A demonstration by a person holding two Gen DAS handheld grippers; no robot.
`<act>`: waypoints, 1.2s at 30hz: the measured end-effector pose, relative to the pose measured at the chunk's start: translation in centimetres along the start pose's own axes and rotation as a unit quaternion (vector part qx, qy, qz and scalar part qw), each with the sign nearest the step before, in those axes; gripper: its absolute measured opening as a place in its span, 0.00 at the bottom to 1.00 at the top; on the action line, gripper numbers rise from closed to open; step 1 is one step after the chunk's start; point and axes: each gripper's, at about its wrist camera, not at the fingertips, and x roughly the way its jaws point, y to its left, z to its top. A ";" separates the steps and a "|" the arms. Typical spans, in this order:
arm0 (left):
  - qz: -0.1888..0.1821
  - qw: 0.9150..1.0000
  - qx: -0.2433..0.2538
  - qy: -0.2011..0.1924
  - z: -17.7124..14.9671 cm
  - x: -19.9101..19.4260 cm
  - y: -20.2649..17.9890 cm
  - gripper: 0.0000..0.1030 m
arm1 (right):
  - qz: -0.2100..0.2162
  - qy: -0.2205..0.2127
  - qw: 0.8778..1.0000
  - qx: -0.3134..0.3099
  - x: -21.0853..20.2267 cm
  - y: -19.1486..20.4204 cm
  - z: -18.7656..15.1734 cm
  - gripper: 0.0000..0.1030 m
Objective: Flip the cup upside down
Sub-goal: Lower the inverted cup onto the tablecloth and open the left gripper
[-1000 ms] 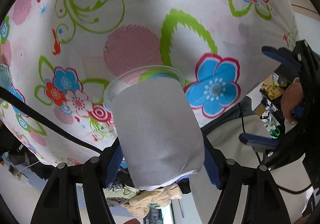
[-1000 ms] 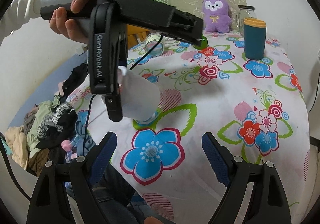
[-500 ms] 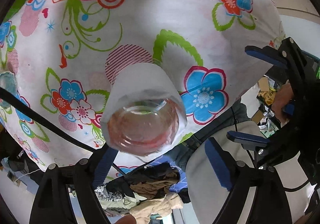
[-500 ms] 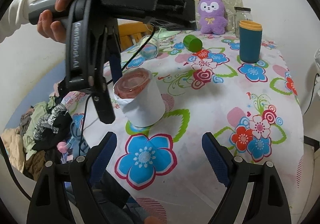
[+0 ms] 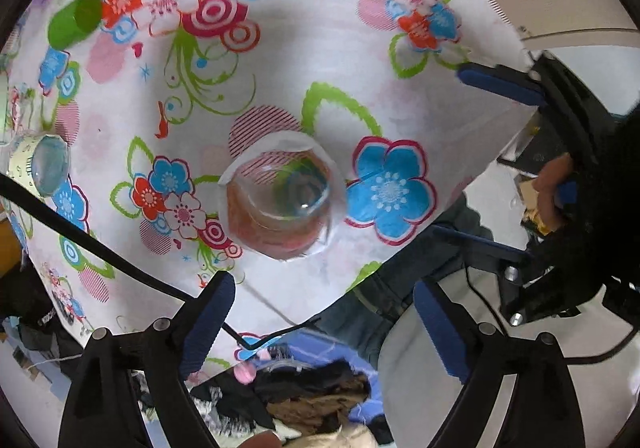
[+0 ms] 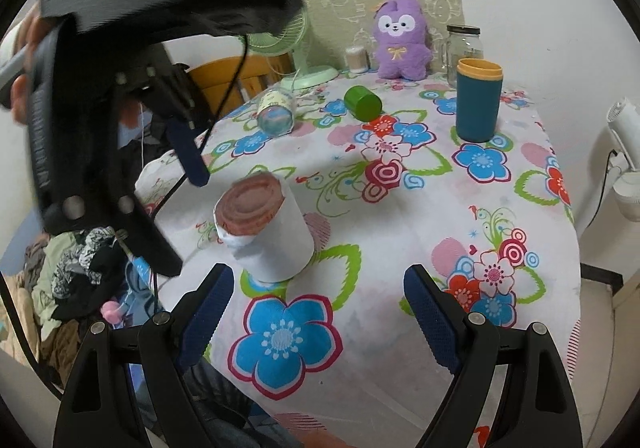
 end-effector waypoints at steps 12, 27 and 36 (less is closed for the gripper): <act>-0.018 0.993 -0.058 -0.105 -4.0 -0.8 1.7 0.90 | -0.047 -0.006 0.999 -0.008 -1.1 1.5 2.5 0.86; 0.003 0.915 -0.176 -0.363 -12.6 -4.7 5.6 0.91 | -0.074 -0.047 0.996 -0.006 -1.4 4.7 6.5 0.90; 0.065 0.853 -0.239 -0.460 -16.2 -3.9 7.7 0.92 | -0.096 -0.074 0.992 -0.017 -1.8 7.6 7.9 0.97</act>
